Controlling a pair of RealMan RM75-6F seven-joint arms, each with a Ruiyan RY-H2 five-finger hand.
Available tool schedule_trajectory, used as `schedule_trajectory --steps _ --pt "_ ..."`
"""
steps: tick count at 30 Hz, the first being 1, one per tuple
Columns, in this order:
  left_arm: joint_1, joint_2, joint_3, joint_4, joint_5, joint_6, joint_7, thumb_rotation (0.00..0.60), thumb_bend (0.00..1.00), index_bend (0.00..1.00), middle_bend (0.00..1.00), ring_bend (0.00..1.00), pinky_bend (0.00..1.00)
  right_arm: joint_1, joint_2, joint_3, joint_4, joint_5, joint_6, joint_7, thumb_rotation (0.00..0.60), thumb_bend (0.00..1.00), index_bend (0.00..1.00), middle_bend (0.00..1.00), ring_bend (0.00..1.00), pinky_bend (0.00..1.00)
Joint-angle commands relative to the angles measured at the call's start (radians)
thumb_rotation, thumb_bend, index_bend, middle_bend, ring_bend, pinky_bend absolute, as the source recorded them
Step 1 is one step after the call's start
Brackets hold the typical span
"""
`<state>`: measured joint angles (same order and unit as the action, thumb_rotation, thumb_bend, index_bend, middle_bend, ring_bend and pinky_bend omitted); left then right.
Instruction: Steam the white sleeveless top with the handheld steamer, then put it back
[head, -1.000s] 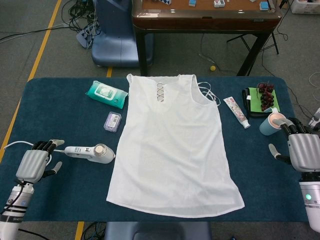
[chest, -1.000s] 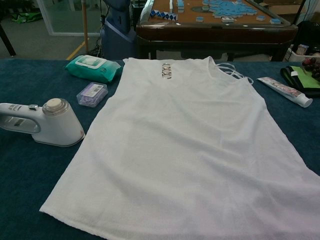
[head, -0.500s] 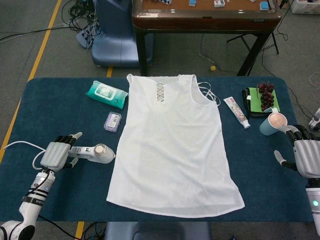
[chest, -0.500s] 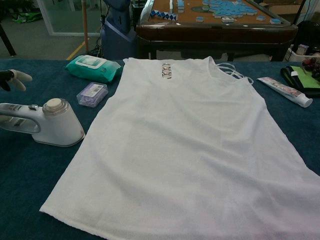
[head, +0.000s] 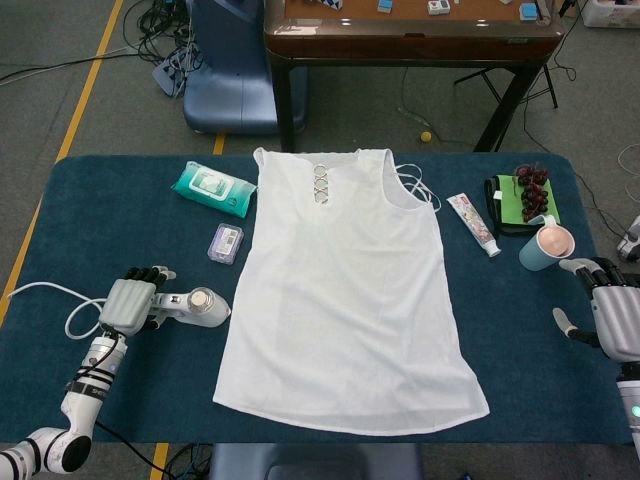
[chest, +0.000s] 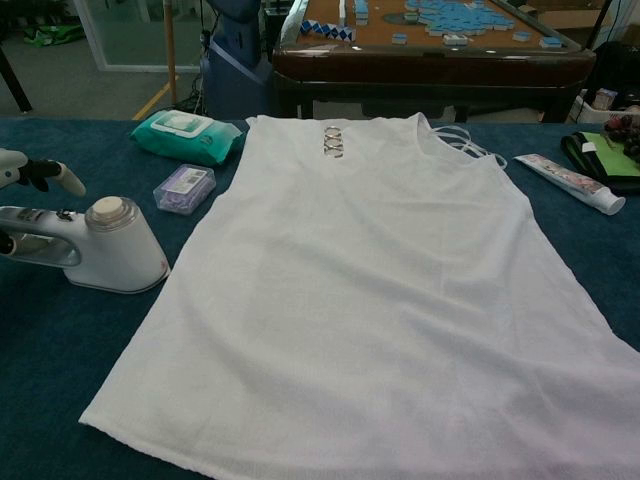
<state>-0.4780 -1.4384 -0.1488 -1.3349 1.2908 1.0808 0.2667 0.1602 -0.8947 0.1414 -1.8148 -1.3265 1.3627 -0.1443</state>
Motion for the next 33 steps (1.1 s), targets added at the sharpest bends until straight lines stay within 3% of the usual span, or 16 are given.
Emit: schedule_trajectory --steps 1,13,18,27,33 --pt "-0.015 -0.027 0.0 0.045 0.002 -0.005 -0.016 0.6 0.25 0.28 0.25 0.26 0.18 0.0 0.004 -0.005 0.003 0.0 -0.007 0.005 0.6 0.31 0.24 0.25 0.16 0.32" --pt "-0.043 -0.114 -0.002 0.197 -0.006 -0.026 -0.075 0.6 0.25 0.36 0.34 0.32 0.22 -0.011 0.002 -0.015 0.017 0.014 -0.006 0.022 0.6 0.31 0.24 0.25 0.16 0.32" --pt "-0.053 -0.152 -0.005 0.253 -0.001 -0.02 -0.095 0.6 0.25 0.43 0.41 0.39 0.25 -0.015 0.004 -0.017 0.022 0.018 -0.004 0.03 0.6 0.31 0.24 0.25 0.16 0.32" --pt "-0.078 -0.203 0.0 0.34 0.017 -0.032 -0.129 0.6 0.25 0.58 0.57 0.52 0.42 -0.021 0.003 -0.021 0.026 0.025 -0.004 0.034 0.6 0.31 0.24 0.25 0.16 0.32" --pt "-0.089 -0.234 -0.002 0.395 0.028 -0.044 -0.216 0.6 0.25 0.72 0.66 0.59 0.53 -0.022 0.002 -0.023 0.026 0.033 -0.008 0.032 0.6 0.31 0.24 0.25 0.16 0.32"
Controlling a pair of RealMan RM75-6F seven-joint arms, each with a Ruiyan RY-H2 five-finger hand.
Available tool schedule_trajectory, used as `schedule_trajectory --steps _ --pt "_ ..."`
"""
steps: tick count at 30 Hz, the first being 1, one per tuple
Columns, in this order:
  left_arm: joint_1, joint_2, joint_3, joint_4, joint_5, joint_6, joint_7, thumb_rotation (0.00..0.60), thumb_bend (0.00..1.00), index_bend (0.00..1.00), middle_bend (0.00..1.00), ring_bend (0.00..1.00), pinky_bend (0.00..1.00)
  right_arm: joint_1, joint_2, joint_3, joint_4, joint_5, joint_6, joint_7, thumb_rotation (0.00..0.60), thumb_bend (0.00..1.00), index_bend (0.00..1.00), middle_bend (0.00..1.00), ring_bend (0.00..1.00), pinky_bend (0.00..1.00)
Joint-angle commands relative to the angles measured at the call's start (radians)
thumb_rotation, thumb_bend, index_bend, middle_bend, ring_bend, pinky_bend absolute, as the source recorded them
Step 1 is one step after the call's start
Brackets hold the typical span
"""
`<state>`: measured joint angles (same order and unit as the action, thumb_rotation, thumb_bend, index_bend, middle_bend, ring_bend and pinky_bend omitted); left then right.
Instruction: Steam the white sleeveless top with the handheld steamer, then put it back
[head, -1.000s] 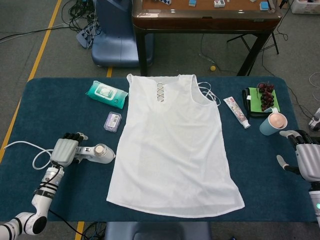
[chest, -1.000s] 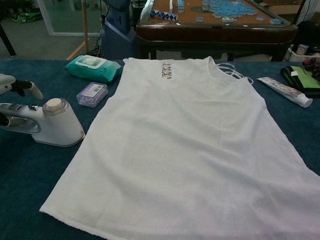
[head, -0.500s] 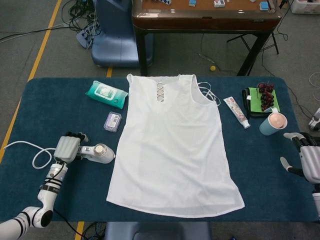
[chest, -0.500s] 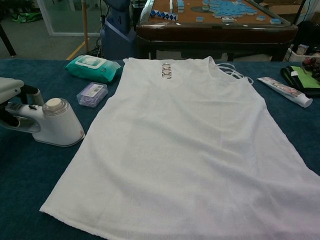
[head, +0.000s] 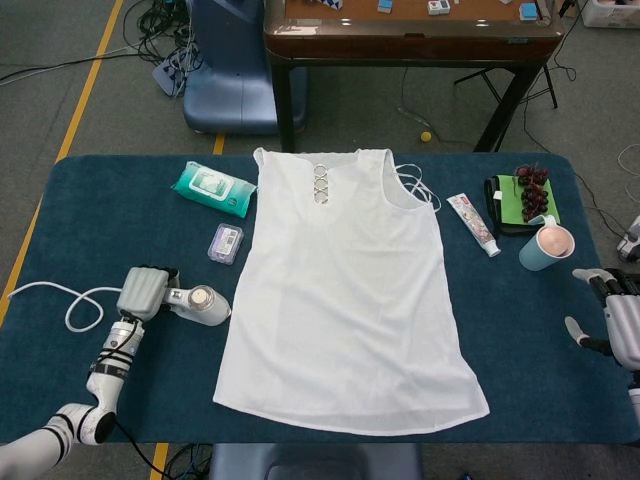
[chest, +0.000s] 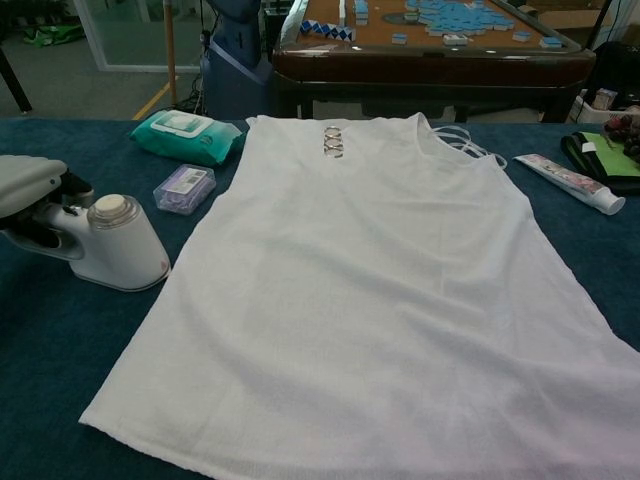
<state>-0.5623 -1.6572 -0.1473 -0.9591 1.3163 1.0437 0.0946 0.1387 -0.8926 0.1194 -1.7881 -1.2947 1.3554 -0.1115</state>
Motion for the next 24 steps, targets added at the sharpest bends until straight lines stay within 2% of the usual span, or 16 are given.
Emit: schedule_trajectory --steps 1,10,15,24 --pt "-0.006 -0.02 -0.008 0.024 -0.001 -0.01 -0.071 0.6 0.25 0.73 0.67 0.6 0.55 0.0 0.0 -0.001 -0.001 0.002 -0.001 -0.002 0.6 0.31 0.24 0.25 0.16 0.32" --pt "-0.008 -0.014 -0.037 0.03 -0.021 -0.033 -0.215 0.6 0.25 0.83 0.76 0.67 0.62 0.005 -0.004 -0.001 -0.006 0.007 -0.009 -0.012 0.6 0.31 0.24 0.25 0.16 0.32" --pt "-0.008 0.027 -0.065 -0.035 -0.045 -0.05 -0.279 0.6 0.25 0.86 0.78 0.68 0.62 0.013 -0.006 -0.008 -0.014 -0.001 -0.026 -0.018 0.6 0.31 0.24 0.25 0.16 0.32" --pt "-0.005 0.101 -0.084 -0.142 -0.06 -0.05 -0.299 0.6 0.25 0.87 0.78 0.68 0.62 0.029 -0.009 -0.024 -0.026 -0.034 -0.058 -0.009 0.6 0.31 0.24 0.25 0.16 0.32"
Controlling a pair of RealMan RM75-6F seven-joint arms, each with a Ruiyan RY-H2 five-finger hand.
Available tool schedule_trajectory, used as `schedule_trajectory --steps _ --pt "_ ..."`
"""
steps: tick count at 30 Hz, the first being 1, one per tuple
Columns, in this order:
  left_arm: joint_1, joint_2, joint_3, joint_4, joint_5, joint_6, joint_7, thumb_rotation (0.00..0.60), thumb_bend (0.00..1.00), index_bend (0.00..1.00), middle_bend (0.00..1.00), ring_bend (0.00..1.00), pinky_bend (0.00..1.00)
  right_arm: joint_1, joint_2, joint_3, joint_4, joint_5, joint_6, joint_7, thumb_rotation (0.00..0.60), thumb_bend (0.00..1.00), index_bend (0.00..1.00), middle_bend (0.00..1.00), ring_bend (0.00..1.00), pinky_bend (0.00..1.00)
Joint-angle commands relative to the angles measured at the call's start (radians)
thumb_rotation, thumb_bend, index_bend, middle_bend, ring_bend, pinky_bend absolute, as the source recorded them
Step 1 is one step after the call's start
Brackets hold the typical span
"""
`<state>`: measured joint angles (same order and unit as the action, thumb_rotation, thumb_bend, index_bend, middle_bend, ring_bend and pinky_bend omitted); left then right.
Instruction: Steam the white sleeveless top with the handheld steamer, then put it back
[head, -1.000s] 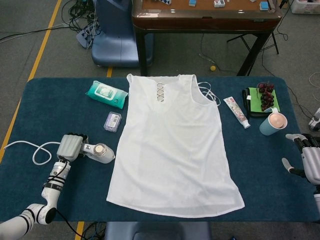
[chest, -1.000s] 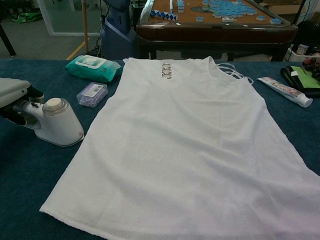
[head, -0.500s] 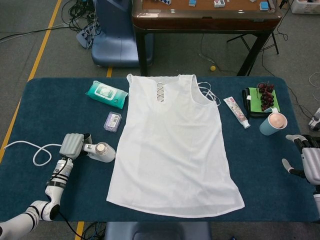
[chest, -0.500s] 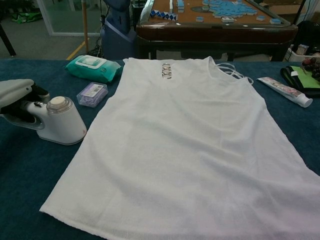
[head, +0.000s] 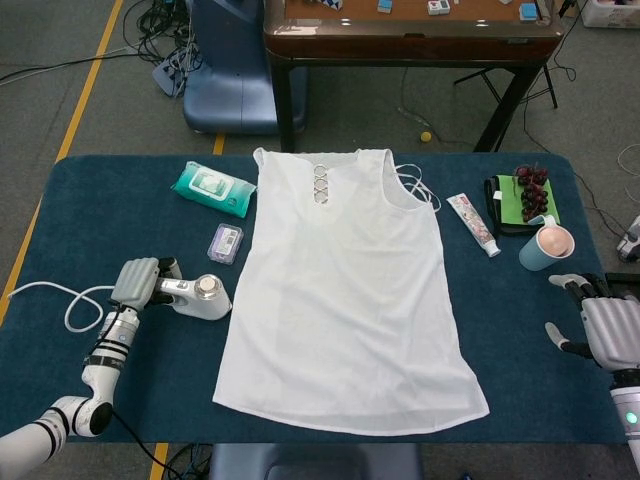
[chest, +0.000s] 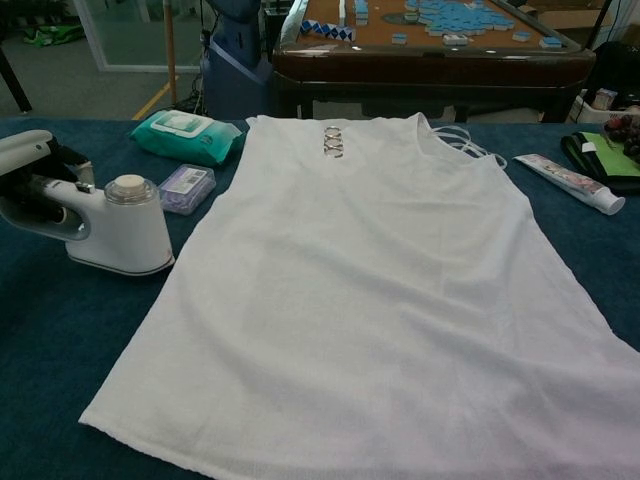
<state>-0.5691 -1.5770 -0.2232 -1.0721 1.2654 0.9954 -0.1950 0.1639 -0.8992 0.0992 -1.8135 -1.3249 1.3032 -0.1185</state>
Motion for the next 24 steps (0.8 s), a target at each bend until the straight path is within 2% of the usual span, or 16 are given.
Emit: schedule_trajectory --steps 1,11,16,18,20,24 --pt "0.002 0.027 -0.012 -0.041 -0.013 -0.003 -0.014 0.6 0.25 0.87 0.78 0.68 0.62 0.006 -0.003 -0.006 -0.001 -0.007 -0.011 -0.004 0.6 0.31 0.24 0.25 0.16 0.32" --pt "-0.001 0.08 -0.047 -0.215 -0.039 0.024 0.0 0.6 0.25 0.87 0.78 0.68 0.62 0.045 -0.015 -0.039 0.0 -0.085 -0.085 0.022 0.6 0.32 0.24 0.25 0.16 0.31" --pt "-0.022 0.061 -0.056 -0.293 -0.033 0.055 0.059 0.6 0.25 0.87 0.78 0.68 0.62 0.085 -0.036 -0.06 0.011 -0.138 -0.148 0.031 0.6 0.35 0.23 0.24 0.14 0.26" --pt "-0.033 0.043 -0.055 -0.305 -0.023 0.068 0.083 0.6 0.25 0.87 0.78 0.68 0.62 0.101 -0.045 -0.067 0.013 -0.156 -0.173 0.039 0.6 0.36 0.19 0.22 0.11 0.23" --pt "-0.047 0.016 -0.055 -0.308 -0.014 0.078 0.104 0.6 0.25 0.87 0.78 0.68 0.62 0.12 -0.059 -0.075 0.019 -0.185 -0.197 0.054 0.6 0.4 0.15 0.2 0.1 0.21" --pt "-0.083 -0.037 -0.049 -0.284 0.007 0.078 0.142 0.6 0.25 0.87 0.78 0.68 0.62 0.155 -0.094 -0.095 0.038 -0.246 -0.235 0.089 0.6 0.55 0.08 0.16 0.07 0.17"
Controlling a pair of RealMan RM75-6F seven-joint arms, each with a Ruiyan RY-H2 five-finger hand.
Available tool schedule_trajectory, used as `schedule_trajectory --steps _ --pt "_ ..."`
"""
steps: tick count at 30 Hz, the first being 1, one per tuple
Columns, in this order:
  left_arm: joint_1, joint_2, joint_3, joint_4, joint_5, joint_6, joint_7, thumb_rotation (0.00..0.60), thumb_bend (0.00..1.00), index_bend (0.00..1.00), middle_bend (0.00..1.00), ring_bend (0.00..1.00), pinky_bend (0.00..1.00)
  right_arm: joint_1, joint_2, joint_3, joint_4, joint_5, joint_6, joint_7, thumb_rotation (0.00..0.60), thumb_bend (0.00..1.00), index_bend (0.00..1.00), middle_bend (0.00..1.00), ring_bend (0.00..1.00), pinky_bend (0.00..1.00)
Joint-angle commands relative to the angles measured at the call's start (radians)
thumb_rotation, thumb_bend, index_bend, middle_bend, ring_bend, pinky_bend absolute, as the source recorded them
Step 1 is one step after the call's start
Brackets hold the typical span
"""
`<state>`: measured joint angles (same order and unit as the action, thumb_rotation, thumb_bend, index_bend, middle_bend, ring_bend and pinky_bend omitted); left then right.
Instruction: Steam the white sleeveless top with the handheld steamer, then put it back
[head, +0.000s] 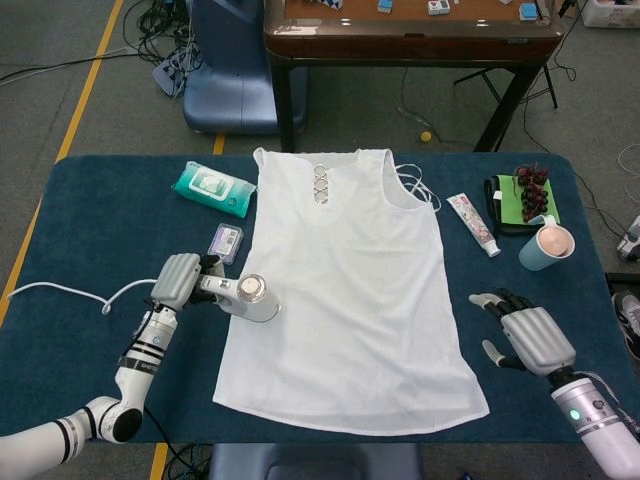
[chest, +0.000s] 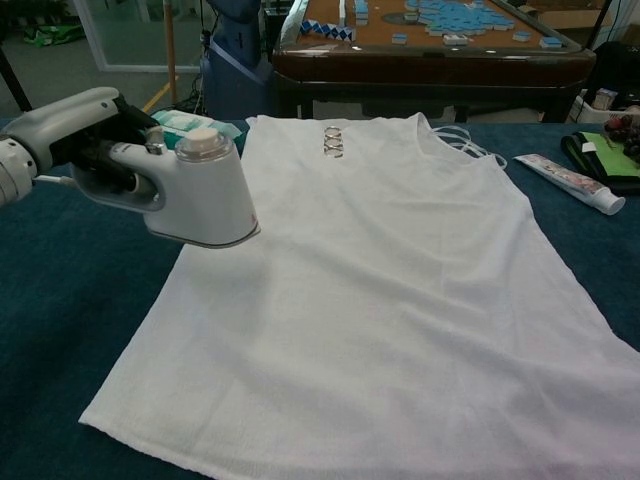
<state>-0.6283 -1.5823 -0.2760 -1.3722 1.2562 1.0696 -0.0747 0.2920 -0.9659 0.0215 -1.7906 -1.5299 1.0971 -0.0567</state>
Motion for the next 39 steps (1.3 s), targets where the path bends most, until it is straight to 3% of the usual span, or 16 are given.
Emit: schedule_trajectory --steps 1,7,10,15,18,28,39 --pt "-0.032 -0.045 0.005 0.027 0.021 0.004 0.028 0.6 0.25 0.87 0.78 0.68 0.62 0.034 -0.037 -0.022 0.02 -0.055 -0.035 0.036 0.6 0.57 0.07 0.16 0.06 0.17" --pt "-0.075 -0.135 0.001 0.123 0.029 0.002 0.036 0.6 0.25 0.87 0.78 0.68 0.62 0.082 -0.106 -0.063 0.064 -0.133 -0.093 0.087 0.599 0.61 0.05 0.15 0.06 0.15" --pt "-0.091 -0.174 -0.005 0.159 0.022 -0.003 0.022 0.6 0.25 0.87 0.78 0.68 0.62 0.102 -0.148 -0.079 0.093 -0.164 -0.112 0.105 0.553 0.59 0.05 0.15 0.04 0.12" --pt "-0.121 -0.241 -0.004 0.232 0.03 -0.01 0.009 0.6 0.25 0.87 0.78 0.68 0.62 0.13 -0.212 -0.097 0.14 -0.187 -0.138 0.117 0.502 0.35 0.04 0.14 0.01 0.07" --pt "-0.14 -0.279 -0.004 0.28 0.035 -0.014 0.009 0.6 0.25 0.87 0.78 0.68 0.62 0.142 -0.256 -0.098 0.174 -0.197 -0.138 0.116 0.488 0.29 0.04 0.14 0.01 0.05" --pt "-0.183 -0.362 -0.002 0.429 0.047 -0.031 -0.018 0.6 0.25 0.87 0.78 0.68 0.62 0.182 -0.392 -0.099 0.286 -0.201 -0.144 0.125 0.46 0.24 0.04 0.14 0.0 0.02" --pt "-0.171 -0.386 0.024 0.512 0.059 -0.032 -0.068 0.6 0.25 0.87 0.78 0.68 0.62 0.209 -0.463 -0.113 0.347 -0.178 -0.163 0.12 0.46 0.24 0.04 0.14 0.0 0.02"
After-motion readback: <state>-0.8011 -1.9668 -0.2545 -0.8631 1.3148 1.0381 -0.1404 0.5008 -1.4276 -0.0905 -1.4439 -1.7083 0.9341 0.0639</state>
